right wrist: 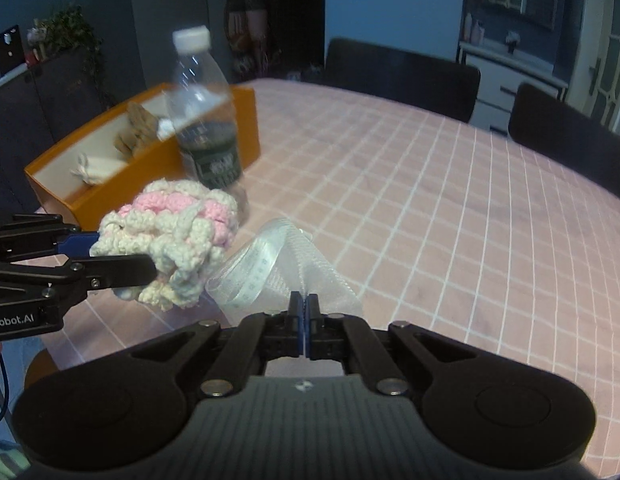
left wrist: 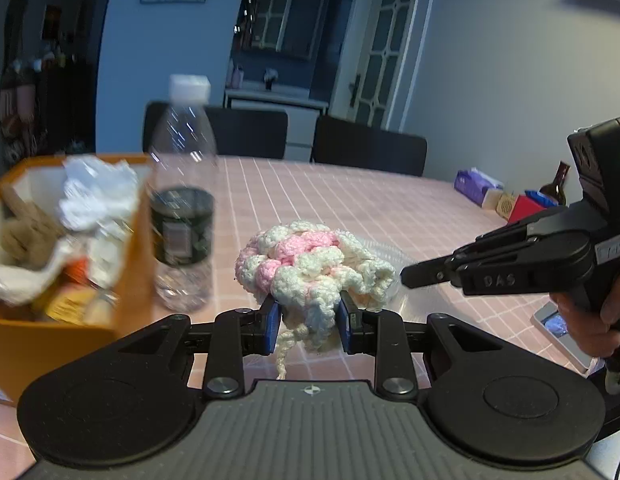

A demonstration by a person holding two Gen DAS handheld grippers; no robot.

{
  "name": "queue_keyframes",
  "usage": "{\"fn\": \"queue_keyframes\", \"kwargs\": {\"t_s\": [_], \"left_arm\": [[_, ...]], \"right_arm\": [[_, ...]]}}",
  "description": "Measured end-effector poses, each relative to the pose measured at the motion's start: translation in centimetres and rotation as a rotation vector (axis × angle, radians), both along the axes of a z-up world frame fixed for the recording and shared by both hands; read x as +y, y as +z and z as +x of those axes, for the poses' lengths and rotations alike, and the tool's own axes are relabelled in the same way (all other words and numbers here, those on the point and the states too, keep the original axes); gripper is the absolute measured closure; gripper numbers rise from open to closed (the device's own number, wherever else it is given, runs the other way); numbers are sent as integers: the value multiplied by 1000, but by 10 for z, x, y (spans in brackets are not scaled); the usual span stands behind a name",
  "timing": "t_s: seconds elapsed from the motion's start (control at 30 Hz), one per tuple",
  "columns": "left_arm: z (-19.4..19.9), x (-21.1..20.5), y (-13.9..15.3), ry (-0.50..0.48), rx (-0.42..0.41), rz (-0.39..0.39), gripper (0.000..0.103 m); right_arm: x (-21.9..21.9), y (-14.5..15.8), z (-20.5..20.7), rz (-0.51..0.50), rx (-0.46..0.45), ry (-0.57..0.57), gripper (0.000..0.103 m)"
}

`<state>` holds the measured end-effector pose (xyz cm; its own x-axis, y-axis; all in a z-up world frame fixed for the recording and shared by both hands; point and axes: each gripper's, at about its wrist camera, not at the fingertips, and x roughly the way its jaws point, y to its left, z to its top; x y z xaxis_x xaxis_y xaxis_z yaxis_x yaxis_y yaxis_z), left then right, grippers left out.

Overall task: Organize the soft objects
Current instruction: 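Lift the crocheted pouch and mesh bag and carry them over the box, then open both tools to drop pouch and mesh bag into the box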

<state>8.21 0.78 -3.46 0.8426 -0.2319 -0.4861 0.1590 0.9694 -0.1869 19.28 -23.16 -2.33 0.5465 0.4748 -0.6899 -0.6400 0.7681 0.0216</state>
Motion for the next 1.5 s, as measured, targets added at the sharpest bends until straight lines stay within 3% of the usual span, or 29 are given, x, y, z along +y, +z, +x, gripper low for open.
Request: {"fn": "queue_keyframes", "kwargs": {"t_s": [0.23,0.47,0.57,0.77,0.97,1.2,1.5], "left_arm": [[-30,46,39,67,-68,67,71],[-40,104,72,175,-47,187,71],[-32,123,80,183,0,221,71],[3,152,66,145,169,289,71],[24,165,35,83,303,326,71],[33,176,11,19,369,326,70],[49,179,7,7,427,309,65]], "right_arm": [[39,55,-23,63,-107,116,103],[106,81,-30,157,-127,243,103],[140,83,-26,197,-102,280,103],[209,70,0,207,-20,281,103],[260,39,23,117,73,251,103],[283,-5,40,-12,155,244,103],[293,-31,30,-181,113,300,103]]}}
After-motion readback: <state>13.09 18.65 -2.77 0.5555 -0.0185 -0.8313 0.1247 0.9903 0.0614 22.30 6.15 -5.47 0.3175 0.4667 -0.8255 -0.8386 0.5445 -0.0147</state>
